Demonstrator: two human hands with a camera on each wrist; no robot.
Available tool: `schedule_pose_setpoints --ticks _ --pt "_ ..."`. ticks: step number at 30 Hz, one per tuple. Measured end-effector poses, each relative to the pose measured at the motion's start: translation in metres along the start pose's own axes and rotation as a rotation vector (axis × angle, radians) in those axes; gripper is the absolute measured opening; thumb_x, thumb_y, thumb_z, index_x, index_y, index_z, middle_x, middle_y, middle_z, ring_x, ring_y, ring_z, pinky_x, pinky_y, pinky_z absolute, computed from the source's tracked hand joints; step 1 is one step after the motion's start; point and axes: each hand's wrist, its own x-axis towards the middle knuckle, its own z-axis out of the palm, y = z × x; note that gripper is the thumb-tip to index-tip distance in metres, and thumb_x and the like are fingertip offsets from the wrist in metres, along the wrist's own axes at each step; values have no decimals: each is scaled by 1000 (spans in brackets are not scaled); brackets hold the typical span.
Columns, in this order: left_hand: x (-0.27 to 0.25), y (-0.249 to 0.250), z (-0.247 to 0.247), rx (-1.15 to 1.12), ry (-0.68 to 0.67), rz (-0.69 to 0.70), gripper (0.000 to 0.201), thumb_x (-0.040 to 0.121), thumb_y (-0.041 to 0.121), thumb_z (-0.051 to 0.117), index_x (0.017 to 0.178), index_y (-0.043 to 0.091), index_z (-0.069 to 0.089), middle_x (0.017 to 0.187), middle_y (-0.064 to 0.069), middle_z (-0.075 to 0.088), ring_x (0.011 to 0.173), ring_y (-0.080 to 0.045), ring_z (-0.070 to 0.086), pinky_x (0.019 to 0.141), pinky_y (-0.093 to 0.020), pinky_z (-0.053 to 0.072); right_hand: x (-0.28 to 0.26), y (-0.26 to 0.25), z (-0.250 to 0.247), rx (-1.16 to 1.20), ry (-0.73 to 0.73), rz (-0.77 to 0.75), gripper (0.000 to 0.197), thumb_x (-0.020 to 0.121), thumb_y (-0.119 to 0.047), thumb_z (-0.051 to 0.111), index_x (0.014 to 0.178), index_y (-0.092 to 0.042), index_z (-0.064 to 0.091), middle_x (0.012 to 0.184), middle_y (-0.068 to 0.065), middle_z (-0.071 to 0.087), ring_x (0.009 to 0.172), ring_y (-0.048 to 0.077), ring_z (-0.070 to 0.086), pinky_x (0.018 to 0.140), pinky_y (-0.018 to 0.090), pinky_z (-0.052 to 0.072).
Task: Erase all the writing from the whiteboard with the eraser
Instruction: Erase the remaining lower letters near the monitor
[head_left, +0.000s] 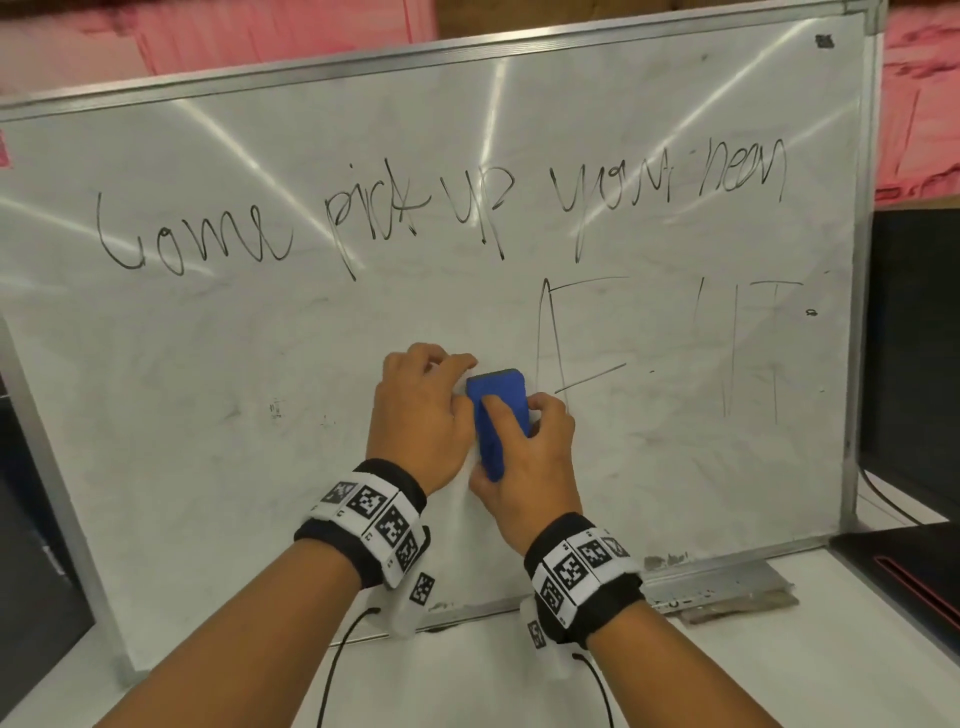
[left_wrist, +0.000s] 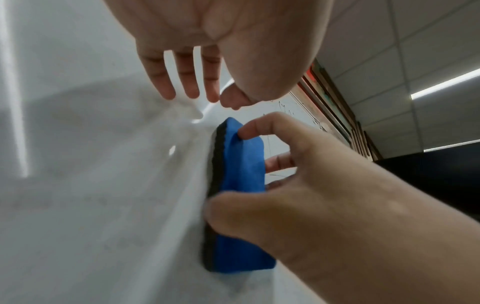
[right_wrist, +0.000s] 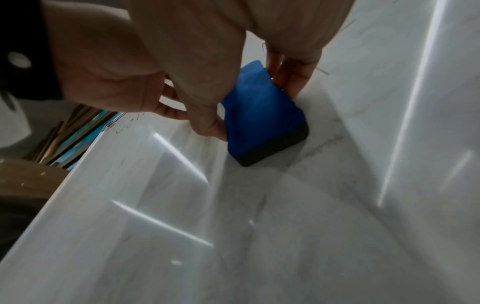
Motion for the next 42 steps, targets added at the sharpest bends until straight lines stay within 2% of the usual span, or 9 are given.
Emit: schedule_pose_setpoints --ticks 3,7,11,16,21,27,32,37,42 --pt "6 -10 -7 132 22 44 44 82 15 54 125 21 65 131 -9 53 121 -32 43 90 -53 47 8 9 -11 -34 11 -45 67 76 -24 75 133 -34 42 132 5 28 113 25 38 87 40 53" --pt "5 -19 -12 332 -18 73 52 80 22 65 131 24 60 143 -11 45 130 -36 36 95 -53 43 13 24 -22 -44 105 31 59 80 -29 73 132 -32 45 131 7 31 112 26 41 87 37 53" --pt "3 -24 -8 481 -78 100 64 76 30 70 138 28 53 150 -12 34 135 -37 31 99 -56 39 -12 36 -24 -112 -33 -92 60 77 -28 75 128 -31 43 126 6 33 105 25 45 81 39 55" --pt "0 -22 -4 536 -77 108 69 77 43 71 141 32 48 153 -13 28 137 -38 26 101 -59 34 0 53 -38 -176 27 13 59 77 -30 73 129 -29 45 120 3 35 100 21 42 77 36 53" --pt "1 -16 1 536 -57 82 68 77 51 69 138 32 46 152 -14 26 137 -39 25 102 -61 34 -16 53 -32 -281 -122 -178 57 74 -29 72 125 -29 49 116 5 41 94 23 43 70 38 52" --pt "1 -14 4 529 -48 80 66 77 50 67 136 31 45 151 -15 26 136 -40 24 104 -62 33 -15 79 -46 -121 59 89 58 79 -30 73 130 -32 46 120 1 36 101 16 41 76 29 51" --pt "2 -8 10 523 -43 88 64 77 48 67 135 30 47 151 -16 25 136 -40 24 104 -63 31 -27 85 -42 -167 -79 -28 58 76 -30 74 126 -34 45 117 -3 32 97 19 44 75 34 55" --pt "2 2 21 540 -77 149 68 77 50 66 139 32 44 153 -15 25 138 -39 25 104 -62 30 -19 102 -54 -56 130 146 57 77 -26 76 126 -33 48 113 -3 33 97 17 44 74 29 52" --pt "6 14 31 554 -81 157 71 76 51 65 140 31 42 152 -14 25 138 -39 26 102 -62 31 -26 94 -45 -126 -30 -43 57 80 -31 74 130 -32 47 125 3 37 104 19 43 82 29 51"
